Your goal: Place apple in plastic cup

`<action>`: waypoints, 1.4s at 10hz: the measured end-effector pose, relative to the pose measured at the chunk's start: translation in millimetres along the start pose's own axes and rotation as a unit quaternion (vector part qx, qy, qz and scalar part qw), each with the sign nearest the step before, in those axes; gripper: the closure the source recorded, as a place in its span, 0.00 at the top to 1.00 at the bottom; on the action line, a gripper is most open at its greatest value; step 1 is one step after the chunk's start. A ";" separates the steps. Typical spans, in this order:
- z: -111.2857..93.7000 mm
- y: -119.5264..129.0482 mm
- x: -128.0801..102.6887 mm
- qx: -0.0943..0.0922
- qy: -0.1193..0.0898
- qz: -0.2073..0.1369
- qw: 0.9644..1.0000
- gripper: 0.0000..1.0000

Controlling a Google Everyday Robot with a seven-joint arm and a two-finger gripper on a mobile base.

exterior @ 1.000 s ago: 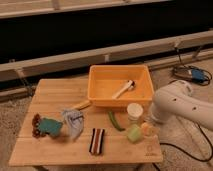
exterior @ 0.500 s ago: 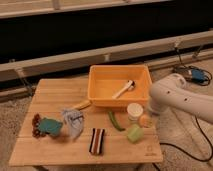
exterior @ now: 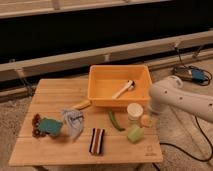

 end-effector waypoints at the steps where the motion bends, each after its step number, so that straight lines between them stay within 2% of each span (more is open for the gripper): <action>1: 11.3 1.5 -0.1 -0.008 0.001 0.003 1.000 0.00; 3: 26.6 6.1 -3.7 -0.022 -0.002 0.004 1.000 0.00; 5: 33.3 11.9 -8.0 -0.035 -0.009 0.000 0.999 0.00; 8: 31.9 24.4 -19.0 -0.057 -0.029 -0.016 0.998 0.00; 10: 29.0 42.5 -30.2 -0.083 -0.044 -0.044 0.995 0.01; 11: 28.4 60.6 -39.0 -0.116 -0.052 -0.075 0.989 0.10; 12: 29.1 70.9 -43.9 -0.137 -0.054 -0.094 0.985 0.18; 14: 36.3 97.9 -59.2 -0.189 -0.058 -0.133 0.971 0.38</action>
